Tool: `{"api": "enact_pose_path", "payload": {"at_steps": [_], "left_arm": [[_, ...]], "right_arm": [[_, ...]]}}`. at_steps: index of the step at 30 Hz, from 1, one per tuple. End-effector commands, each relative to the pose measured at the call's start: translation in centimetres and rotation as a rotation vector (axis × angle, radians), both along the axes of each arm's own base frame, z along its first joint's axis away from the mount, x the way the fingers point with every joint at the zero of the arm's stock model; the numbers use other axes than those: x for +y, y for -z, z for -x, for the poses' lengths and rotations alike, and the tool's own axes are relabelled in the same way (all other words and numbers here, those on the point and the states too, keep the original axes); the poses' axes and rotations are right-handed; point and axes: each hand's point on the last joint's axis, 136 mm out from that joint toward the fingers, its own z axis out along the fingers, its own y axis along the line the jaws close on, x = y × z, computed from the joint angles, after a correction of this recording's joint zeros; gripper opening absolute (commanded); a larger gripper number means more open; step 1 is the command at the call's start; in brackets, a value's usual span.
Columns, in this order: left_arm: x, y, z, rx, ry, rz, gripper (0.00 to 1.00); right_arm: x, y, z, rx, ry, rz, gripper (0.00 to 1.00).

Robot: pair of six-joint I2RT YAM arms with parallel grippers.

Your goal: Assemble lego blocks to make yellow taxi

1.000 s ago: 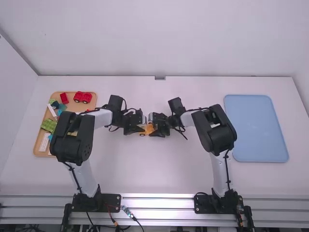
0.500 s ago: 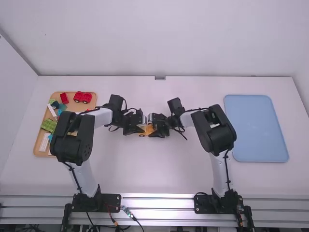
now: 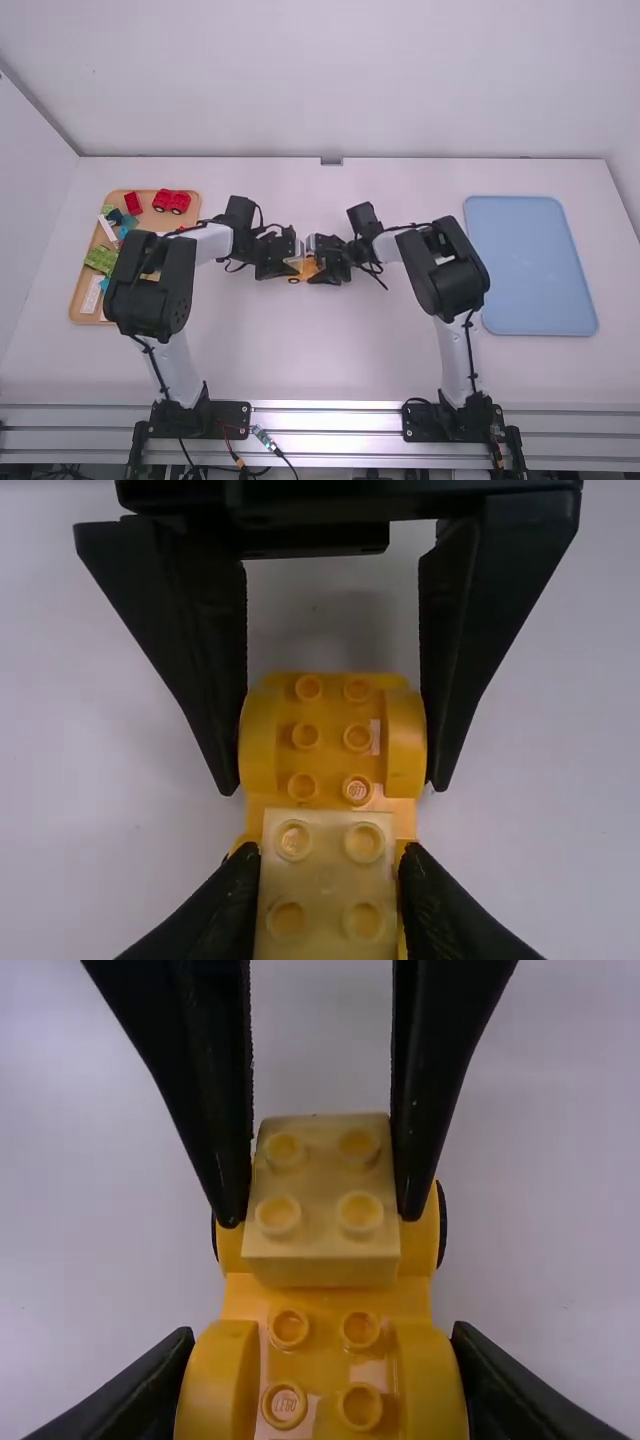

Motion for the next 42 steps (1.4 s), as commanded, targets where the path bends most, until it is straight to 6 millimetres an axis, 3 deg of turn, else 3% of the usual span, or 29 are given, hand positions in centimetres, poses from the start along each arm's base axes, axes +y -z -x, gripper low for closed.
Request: {"api": "enact_pose_path", "payload": {"at_steps": [1,14,27,31,33,42], "left_arm": [[-0.7,-0.8,0.3,-0.009,0.024,0.013,0.38],[-0.7,-1.0,0.0,-0.021,0.022,0.025,0.53],[-0.9,-2.4,-0.3,-0.027,0.023,0.044,0.74],[-0.9,-3.4,-0.5,-0.012,0.025,0.042,0.83],[-0.9,-3.7,-0.7,-0.016,0.031,0.041,0.99],[-1.0,-4.8,-2.0,-0.051,0.023,0.037,0.98]], "right_arm": [[-0.1,-0.7,-0.7,-0.026,0.018,0.011,0.49],[-0.2,-0.5,-0.8,-0.029,0.028,0.028,0.49],[-0.3,-0.5,-0.8,-0.029,0.029,0.03,0.49],[-0.3,-0.5,-0.9,-0.03,0.029,0.03,0.49],[-0.3,-0.5,-0.9,-0.03,0.029,0.03,0.49],[-0.3,-0.4,-0.8,-0.028,0.029,0.031,0.49]]}}
